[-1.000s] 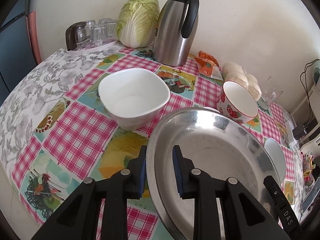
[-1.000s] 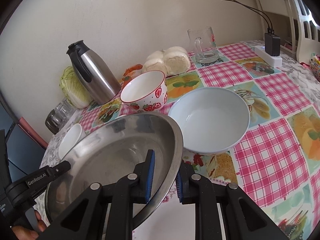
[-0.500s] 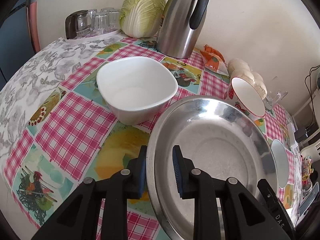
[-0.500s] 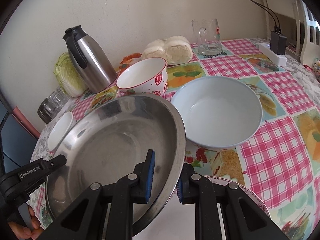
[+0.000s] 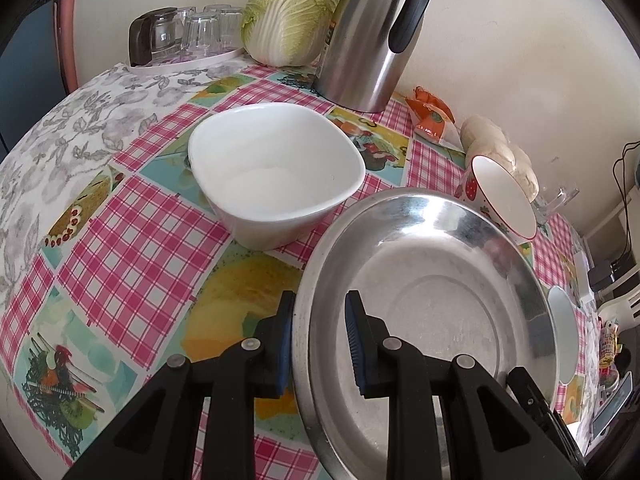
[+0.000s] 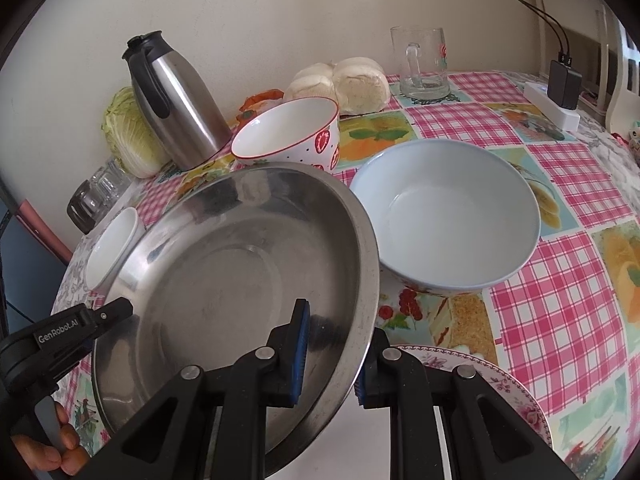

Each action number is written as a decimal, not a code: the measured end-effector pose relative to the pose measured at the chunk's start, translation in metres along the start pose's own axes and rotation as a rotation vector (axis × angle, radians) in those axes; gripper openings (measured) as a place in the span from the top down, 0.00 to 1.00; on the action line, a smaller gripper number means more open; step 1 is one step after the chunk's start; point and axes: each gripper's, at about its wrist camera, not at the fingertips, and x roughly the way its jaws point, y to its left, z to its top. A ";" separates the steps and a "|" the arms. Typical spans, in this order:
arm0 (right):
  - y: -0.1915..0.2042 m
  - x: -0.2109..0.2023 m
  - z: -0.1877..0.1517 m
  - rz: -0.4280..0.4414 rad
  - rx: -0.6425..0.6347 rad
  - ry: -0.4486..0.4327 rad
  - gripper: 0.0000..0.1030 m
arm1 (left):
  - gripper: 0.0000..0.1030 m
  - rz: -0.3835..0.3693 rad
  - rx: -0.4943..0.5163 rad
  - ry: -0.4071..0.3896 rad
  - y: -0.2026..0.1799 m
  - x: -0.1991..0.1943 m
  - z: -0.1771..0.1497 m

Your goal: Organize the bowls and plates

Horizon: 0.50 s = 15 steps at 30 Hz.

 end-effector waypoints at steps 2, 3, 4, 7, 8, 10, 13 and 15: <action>0.002 0.000 0.000 -0.006 -0.008 0.000 0.80 | 0.76 -0.002 0.000 -0.002 0.000 0.001 0.001; 0.003 0.001 0.000 -0.009 -0.009 0.001 0.80 | 0.76 -0.003 0.000 -0.003 0.001 0.001 0.001; 0.003 0.001 0.000 -0.009 -0.008 0.001 0.80 | 0.76 -0.006 -0.002 -0.005 0.001 0.001 0.002; 0.003 0.002 0.000 -0.004 -0.003 0.003 0.80 | 0.76 -0.011 -0.003 -0.007 0.003 0.002 0.003; 0.003 0.002 0.000 -0.003 -0.003 0.004 0.80 | 0.76 -0.012 -0.002 -0.009 0.003 0.002 0.003; 0.003 0.002 0.000 -0.003 0.000 0.004 0.80 | 0.76 -0.014 -0.001 -0.011 0.003 0.003 0.004; 0.004 0.003 0.000 -0.002 0.003 0.005 0.78 | 0.76 -0.022 -0.001 -0.015 0.004 0.004 0.004; 0.004 0.003 0.000 -0.003 0.007 0.004 0.78 | 0.76 -0.024 0.000 -0.013 0.004 0.005 0.004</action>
